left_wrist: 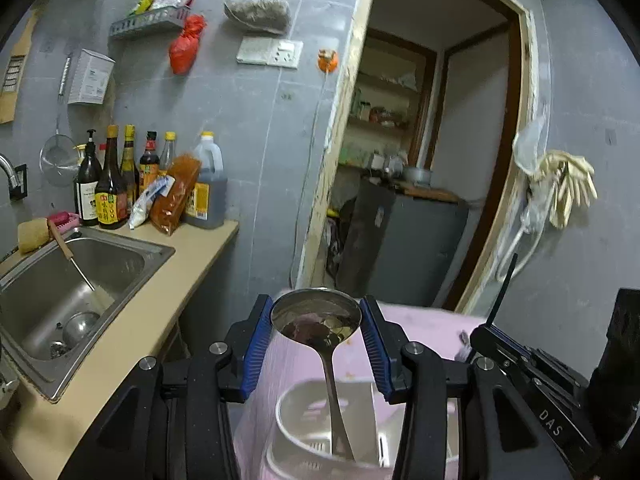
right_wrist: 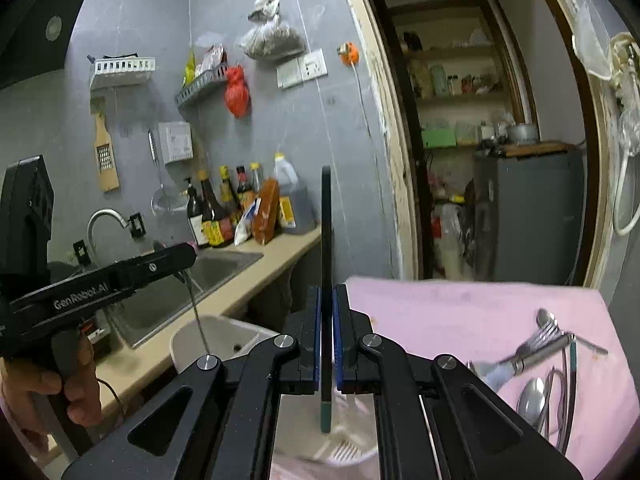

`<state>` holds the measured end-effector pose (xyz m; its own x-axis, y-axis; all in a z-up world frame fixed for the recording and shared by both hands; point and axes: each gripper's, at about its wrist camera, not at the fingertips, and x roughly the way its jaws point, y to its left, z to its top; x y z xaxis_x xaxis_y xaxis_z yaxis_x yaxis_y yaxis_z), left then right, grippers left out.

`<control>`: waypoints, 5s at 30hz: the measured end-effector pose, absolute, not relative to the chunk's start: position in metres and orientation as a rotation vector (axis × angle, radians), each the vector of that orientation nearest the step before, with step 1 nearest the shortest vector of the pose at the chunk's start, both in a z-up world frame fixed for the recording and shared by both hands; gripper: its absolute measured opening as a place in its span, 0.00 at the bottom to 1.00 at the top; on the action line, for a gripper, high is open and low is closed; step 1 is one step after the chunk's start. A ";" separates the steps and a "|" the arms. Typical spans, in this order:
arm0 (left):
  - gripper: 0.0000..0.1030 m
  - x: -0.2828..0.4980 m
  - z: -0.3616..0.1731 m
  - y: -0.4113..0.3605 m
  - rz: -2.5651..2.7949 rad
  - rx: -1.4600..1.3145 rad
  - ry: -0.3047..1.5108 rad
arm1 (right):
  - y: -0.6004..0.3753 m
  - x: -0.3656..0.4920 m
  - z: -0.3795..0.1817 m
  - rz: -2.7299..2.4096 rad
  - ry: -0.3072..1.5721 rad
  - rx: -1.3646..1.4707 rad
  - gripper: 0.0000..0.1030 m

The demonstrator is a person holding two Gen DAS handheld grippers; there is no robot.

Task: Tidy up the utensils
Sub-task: 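Open the left tool over the caddy while the right tool drops the chopstick in, then grasp a thin metal chopstick with the left tool while the right tool grasps the teal-handled utensil, then carry the metal chopstick with the left tool while the right tool carries the teal utensil over the caddy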

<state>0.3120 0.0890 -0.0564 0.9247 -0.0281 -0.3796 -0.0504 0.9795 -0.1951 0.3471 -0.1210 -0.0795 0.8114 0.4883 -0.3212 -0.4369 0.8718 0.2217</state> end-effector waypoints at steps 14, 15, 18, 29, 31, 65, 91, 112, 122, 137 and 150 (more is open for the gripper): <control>0.81 0.280 -0.038 0.065 0.009 -0.248 0.417 | -0.215 0.313 -0.051 0.349 0.375 0.218 0.84; 0.86 0.278 -0.035 0.055 0.014 -0.232 0.423 | -0.222 0.311 -0.050 0.336 0.376 0.205 0.88; 0.97 0.272 -0.029 0.027 0.029 -0.196 0.410 | -0.246 0.300 -0.047 0.277 0.363 0.149 0.96; 0.99 0.265 -0.030 -0.080 -0.018 -0.108 0.355 | -0.326 0.287 -0.032 0.145 0.313 -0.003 0.99; 0.99 0.268 -0.034 -0.096 -0.040 -0.099 0.364 | -0.341 0.295 -0.035 0.143 0.329 0.003 0.99; 0.52 0.395 -0.171 -0.192 -0.189 -0.040 0.826 | -0.353 0.490 -0.221 0.484 0.833 0.105 0.48; 0.06 0.421 -0.199 -0.178 -0.252 -0.202 0.986 | -0.296 0.535 -0.232 0.364 1.106 -0.052 0.20; 0.06 0.373 -0.143 -0.158 -0.316 -0.251 0.834 | -0.351 0.420 -0.183 0.383 0.859 0.362 0.07; 0.06 0.338 -0.105 -0.129 -0.371 -0.304 0.744 | -0.361 0.330 -0.137 0.350 0.679 0.322 0.07; 0.06 0.294 -0.033 -0.022 -0.292 -0.379 0.542 | -0.279 0.313 -0.015 0.434 0.277 0.391 0.07; 0.06 0.329 -0.013 0.108 -0.161 -0.461 0.262 | -0.148 0.340 -0.006 0.476 0.082 0.260 0.07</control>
<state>0.3286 0.1082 -0.0135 0.9539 -0.2121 -0.2124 0.0943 0.8835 -0.4588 0.3403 -0.1475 -0.0060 0.8860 0.4633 -0.0177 -0.4425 0.8564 0.2658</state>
